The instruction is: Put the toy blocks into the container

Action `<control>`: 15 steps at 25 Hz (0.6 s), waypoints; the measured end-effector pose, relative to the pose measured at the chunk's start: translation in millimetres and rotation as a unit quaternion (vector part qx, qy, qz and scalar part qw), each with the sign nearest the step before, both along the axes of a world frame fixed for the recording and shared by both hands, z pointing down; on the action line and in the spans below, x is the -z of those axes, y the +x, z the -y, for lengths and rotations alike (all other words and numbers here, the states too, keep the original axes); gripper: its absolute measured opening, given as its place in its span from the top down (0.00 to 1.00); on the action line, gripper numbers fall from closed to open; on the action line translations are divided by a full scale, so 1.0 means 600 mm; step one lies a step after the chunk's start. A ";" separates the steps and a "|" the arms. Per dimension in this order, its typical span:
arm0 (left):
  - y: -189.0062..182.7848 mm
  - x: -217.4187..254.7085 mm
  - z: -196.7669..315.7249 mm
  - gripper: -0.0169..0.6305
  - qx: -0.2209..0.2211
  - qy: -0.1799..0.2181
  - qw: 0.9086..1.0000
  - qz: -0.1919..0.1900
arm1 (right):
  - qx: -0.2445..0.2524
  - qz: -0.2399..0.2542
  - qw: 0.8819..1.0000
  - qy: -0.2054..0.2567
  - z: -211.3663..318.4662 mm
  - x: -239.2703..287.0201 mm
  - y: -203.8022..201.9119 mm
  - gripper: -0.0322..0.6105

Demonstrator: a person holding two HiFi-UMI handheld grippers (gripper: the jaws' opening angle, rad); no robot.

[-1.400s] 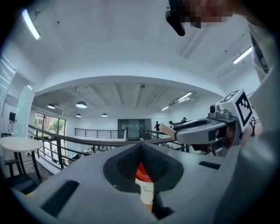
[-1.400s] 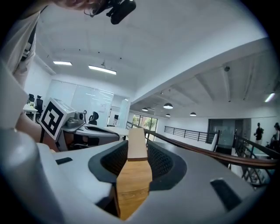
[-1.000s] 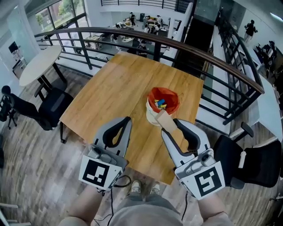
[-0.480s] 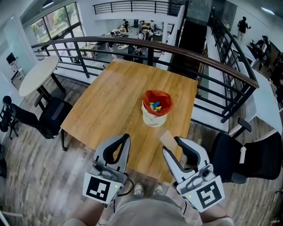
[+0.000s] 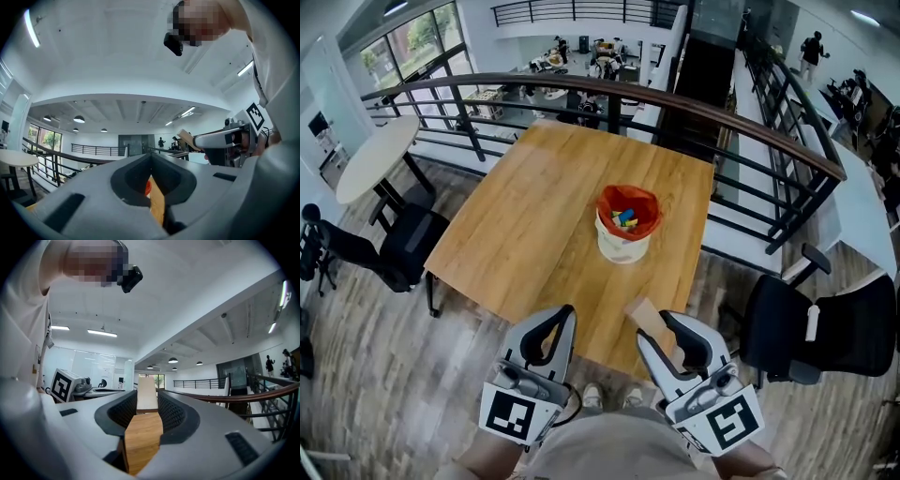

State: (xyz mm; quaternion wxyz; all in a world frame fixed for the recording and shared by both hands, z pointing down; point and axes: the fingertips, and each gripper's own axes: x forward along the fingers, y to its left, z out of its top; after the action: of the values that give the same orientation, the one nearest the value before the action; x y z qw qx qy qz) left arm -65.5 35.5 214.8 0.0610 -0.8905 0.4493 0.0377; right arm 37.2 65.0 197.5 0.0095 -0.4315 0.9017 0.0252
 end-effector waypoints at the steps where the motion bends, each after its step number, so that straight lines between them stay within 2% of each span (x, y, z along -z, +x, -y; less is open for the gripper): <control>1: 0.000 -0.001 0.001 0.96 -0.001 -0.002 1.000 0.001 | 0.001 0.001 1.000 -0.002 0.001 -0.001 0.000 0.73; 10: -0.001 -0.009 0.018 0.96 0.007 -0.019 1.000 -0.003 | 0.012 -0.003 1.000 -0.017 0.016 -0.015 -0.006 0.73; 13: 0.000 0.003 0.032 0.96 0.007 0.000 1.000 -0.006 | 0.006 -0.005 1.000 -0.018 0.035 -0.018 0.004 0.73; 15: 0.004 -0.003 0.044 0.96 0.004 -0.019 1.000 0.002 | -0.005 -0.011 1.000 -0.018 0.056 -0.019 0.013 0.73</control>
State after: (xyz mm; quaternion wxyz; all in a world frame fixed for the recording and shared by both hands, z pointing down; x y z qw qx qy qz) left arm -63.1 9.2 216.7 0.0455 -0.8897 0.4536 0.0270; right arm 45.0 31.5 209.2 -0.0082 -0.4355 0.9000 0.0139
